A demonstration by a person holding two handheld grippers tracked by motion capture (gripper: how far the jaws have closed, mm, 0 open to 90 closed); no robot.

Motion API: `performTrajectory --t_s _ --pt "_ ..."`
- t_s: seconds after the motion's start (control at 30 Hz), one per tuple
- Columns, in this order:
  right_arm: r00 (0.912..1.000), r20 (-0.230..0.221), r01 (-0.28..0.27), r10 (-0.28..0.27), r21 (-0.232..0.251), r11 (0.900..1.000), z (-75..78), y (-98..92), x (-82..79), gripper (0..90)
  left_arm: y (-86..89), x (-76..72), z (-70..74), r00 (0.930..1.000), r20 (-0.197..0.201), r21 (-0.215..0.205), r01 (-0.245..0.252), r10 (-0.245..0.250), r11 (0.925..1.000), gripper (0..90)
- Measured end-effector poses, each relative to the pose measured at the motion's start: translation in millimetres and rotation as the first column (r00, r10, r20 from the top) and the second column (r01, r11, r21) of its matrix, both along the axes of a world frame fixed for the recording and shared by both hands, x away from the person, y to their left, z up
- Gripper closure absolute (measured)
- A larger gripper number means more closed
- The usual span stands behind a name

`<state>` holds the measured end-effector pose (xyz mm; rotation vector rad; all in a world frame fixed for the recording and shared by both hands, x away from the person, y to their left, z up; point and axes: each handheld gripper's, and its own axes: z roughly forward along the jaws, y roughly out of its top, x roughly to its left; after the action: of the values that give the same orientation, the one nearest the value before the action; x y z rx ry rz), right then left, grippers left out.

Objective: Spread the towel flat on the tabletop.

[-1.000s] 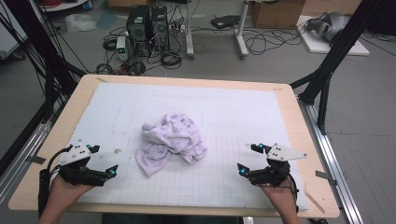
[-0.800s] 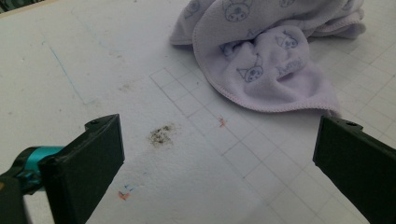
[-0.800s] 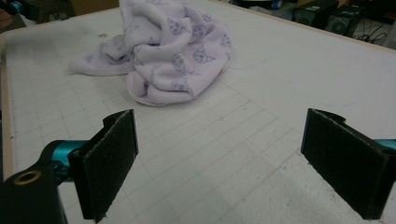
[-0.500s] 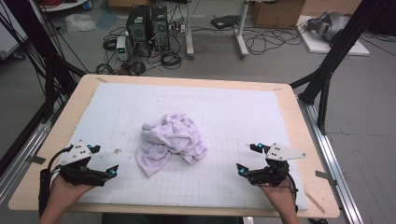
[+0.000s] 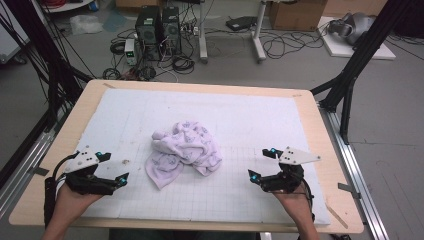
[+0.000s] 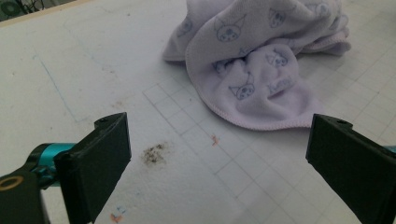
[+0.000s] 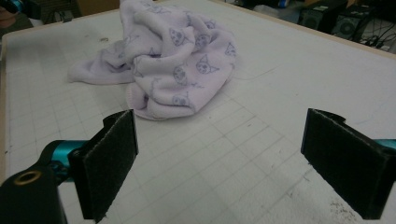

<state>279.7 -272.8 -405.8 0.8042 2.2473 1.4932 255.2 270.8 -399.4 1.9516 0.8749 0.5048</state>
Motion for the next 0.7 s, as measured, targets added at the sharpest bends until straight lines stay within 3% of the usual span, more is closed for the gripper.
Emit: performTrajectory --t_s 0.33,0.6,0.7 --pt "0.9996 0.002 -0.03 0.03 -0.006 1.0 12.5 19.1 19.4 10.2 -15.3 18.4 11.4 0.9985 0.007 -0.006 0.054 -0.053 0.9985 11.3" --pt "0.997 -0.015 -0.077 0.076 -0.029 0.997 19.8 50.7 43.2 10.9 -38.8 41.3 14.6 0.9929 -0.006 -0.009 0.119 -0.119 0.9929 24.5" --pt "0.9934 -0.03 -0.112 0.111 -0.033 0.993 19.6 67.4 52.8 15.2 -49.4 48.8 12.7 0.9891 -0.016 -0.011 0.146 -0.146 0.9892 28.2"
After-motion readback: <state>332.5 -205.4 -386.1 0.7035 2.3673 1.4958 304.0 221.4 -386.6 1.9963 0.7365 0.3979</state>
